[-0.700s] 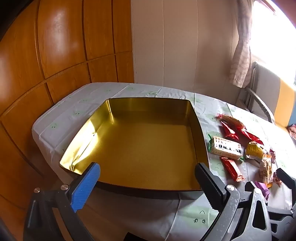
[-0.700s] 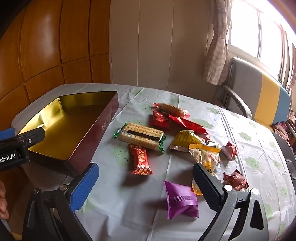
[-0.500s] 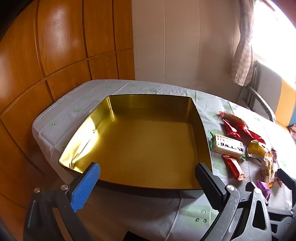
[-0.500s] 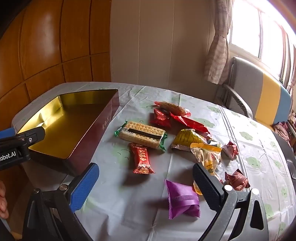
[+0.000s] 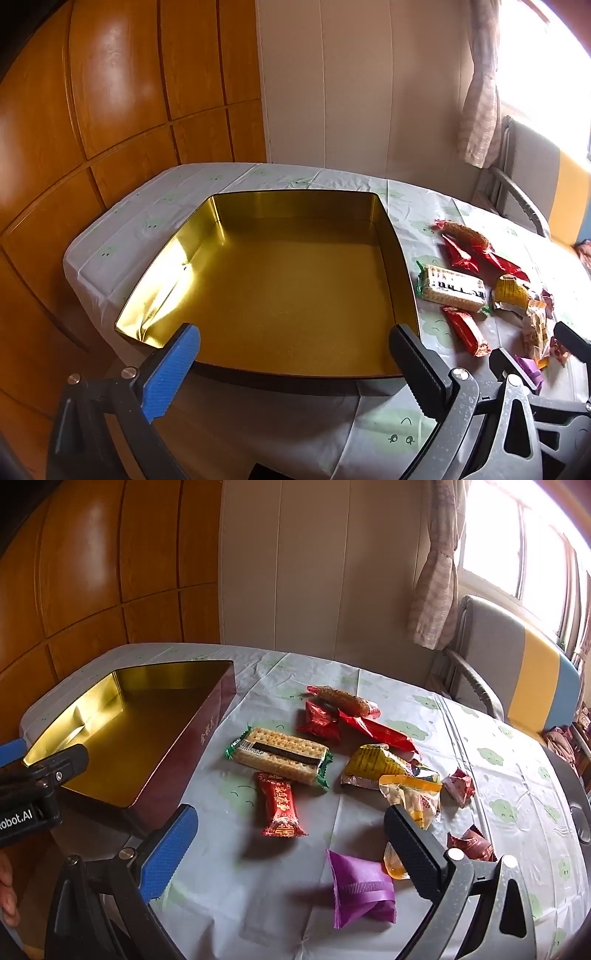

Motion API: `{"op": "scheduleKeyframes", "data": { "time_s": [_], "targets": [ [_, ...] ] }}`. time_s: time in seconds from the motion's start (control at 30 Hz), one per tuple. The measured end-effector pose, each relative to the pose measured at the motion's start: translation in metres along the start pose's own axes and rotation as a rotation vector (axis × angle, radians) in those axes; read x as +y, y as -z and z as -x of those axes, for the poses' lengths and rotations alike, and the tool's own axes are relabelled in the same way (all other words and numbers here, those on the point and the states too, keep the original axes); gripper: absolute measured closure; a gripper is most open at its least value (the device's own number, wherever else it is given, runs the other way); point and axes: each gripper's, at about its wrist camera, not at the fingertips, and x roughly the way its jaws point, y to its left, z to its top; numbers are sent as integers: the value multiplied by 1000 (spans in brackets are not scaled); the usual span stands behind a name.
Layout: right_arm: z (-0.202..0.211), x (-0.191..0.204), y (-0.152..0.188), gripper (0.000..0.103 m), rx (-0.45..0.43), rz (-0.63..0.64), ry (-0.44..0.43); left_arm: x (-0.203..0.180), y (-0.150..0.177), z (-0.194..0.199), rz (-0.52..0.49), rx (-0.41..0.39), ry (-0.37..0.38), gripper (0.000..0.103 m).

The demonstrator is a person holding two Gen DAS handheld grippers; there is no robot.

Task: Organize snacks

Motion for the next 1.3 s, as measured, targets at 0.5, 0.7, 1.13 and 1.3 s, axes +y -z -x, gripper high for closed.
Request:
{"op": "scheduleKeyframes", "data": {
  "time_s": [0.5,0.7,1.13,1.3],
  "targets": [
    [3,-1,2,1,-4,-1,6,-4,0,1,-11,2,4,0],
    [5,-2,2,1,-8,-3,9,-6,0,3,-16,-3,7,0],
    [7,-6,2,1,-15,-12,16,-9,1,6,-29,-12,15,0],
    [8,-7,1,1,-20,-15,21,-12,1,7,-36,-13,18,0]
  ]
}}
